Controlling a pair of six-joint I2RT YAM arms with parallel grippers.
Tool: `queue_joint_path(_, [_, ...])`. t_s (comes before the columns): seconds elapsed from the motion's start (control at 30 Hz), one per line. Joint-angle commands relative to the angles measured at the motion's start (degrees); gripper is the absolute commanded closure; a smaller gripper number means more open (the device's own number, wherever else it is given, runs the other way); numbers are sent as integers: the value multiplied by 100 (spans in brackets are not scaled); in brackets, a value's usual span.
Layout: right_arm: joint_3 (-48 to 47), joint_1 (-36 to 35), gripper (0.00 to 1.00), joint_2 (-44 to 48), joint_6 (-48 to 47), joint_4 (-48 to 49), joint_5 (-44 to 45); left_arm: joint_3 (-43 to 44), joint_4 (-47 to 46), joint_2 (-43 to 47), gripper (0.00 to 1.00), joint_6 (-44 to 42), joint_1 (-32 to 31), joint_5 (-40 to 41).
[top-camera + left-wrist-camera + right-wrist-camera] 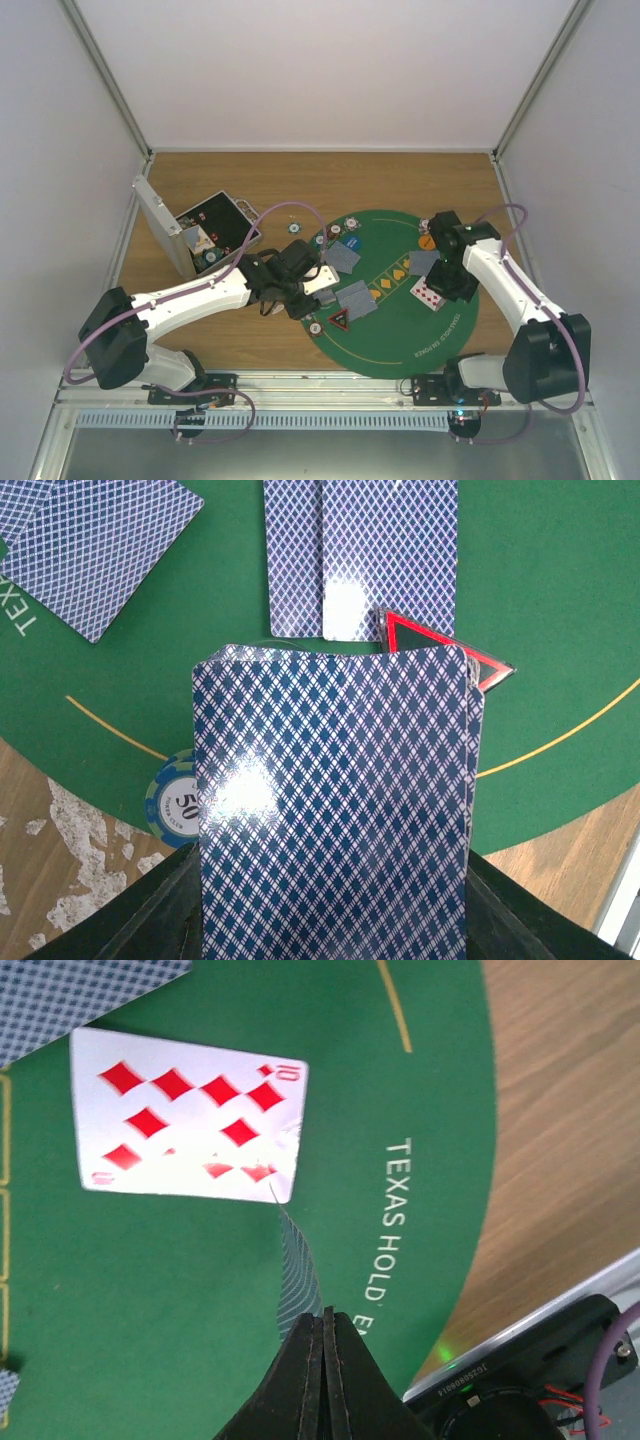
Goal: Distribute texas hold em gaming equipment
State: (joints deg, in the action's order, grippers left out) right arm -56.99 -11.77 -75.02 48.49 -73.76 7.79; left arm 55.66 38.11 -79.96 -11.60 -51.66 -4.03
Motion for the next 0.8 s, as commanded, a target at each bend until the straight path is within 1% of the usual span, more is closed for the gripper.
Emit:
queue_joint_path(0.0, [85,-51,99,-4,779,-220,681,-64,-259,165,42,-44,-28,-18])
queue_joint_path(0.3, [62,-173,100,-588,983,-214,1494,-81,-267,148,42,-45,-28,42])
queue_joint_path(0.4, [29,-285,100,-876,988,-137,1608,-89,-273,150,42,-42,-28,37])
queue_joint_path(0.5, [-89,-407,99,-1149,910,86,1495,-91,-285,152,42,-46,-28,39])
queue_joint_path(0.77, [-436,-592,100,-1638,951,943,637,-90,-277,155,42,-53,-28,57])
